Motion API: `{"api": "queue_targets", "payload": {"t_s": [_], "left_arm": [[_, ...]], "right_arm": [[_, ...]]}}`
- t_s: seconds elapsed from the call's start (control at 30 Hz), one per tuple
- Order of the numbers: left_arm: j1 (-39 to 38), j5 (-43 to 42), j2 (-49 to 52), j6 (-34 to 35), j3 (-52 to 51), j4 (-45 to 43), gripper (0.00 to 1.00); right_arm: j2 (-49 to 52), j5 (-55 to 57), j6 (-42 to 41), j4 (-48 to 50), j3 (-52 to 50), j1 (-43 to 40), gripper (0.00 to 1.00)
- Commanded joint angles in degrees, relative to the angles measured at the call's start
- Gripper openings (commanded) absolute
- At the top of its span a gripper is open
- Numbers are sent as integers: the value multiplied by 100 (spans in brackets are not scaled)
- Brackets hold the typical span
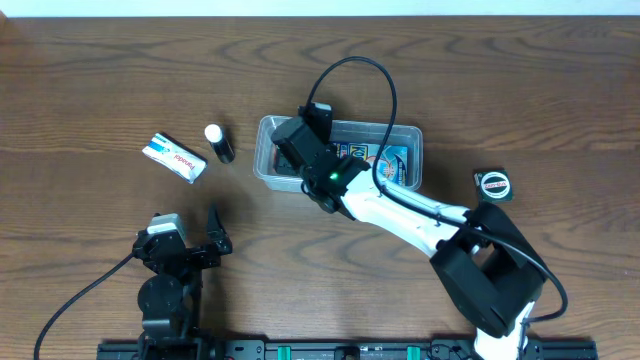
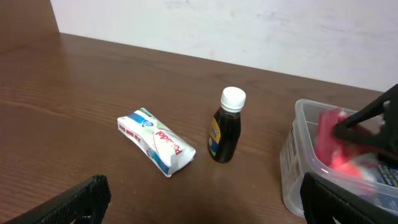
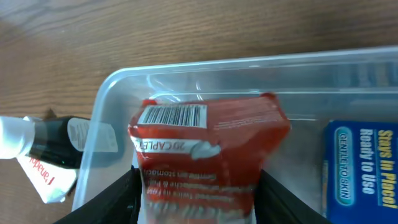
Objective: Pack container
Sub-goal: 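Carry the red box with the right gripper into the container's left side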
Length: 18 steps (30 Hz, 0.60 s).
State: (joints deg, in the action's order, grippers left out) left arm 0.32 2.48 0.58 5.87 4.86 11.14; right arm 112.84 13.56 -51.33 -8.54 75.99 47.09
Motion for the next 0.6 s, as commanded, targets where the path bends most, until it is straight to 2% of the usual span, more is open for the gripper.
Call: {"api": "queue_targets", "payload": {"t_s": [0.0,0.4,0.57], "left_arm": [[26,-52,-28,-72,-90,203,98],[26,-52,-28,-72,-90,205,98],[26,-52,-28,-72,-90,203,98]], "right_arm": [[160,120,-352,138,13,-7,55],[271,103,-343,310,13,57,54],[181,101,48,315,13,57,53]]}}
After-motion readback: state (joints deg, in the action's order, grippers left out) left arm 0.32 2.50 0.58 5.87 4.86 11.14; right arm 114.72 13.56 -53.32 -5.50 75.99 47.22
